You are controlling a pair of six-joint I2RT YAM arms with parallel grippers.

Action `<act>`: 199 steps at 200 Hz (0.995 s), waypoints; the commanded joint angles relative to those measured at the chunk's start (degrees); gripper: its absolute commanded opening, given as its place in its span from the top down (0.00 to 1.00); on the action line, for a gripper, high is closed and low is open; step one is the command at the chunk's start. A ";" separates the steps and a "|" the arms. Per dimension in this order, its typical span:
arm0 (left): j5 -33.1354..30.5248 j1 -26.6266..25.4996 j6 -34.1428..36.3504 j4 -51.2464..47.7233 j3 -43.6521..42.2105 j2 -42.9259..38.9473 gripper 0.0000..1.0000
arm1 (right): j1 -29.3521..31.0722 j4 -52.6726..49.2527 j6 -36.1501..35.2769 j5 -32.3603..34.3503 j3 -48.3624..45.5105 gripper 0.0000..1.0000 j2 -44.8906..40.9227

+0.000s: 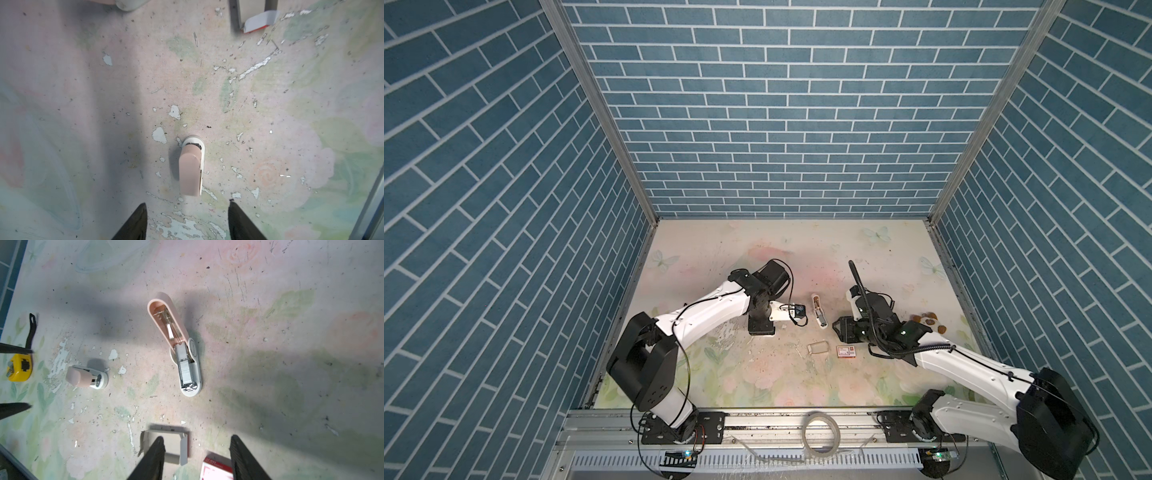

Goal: Load the staples into the stapler

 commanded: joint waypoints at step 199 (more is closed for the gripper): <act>9.57 1.93 -9.29 -3.87 2.31 -11.37 0.23 | -2.60 9.90 -15.43 -8.83 8.12 0.47 18.11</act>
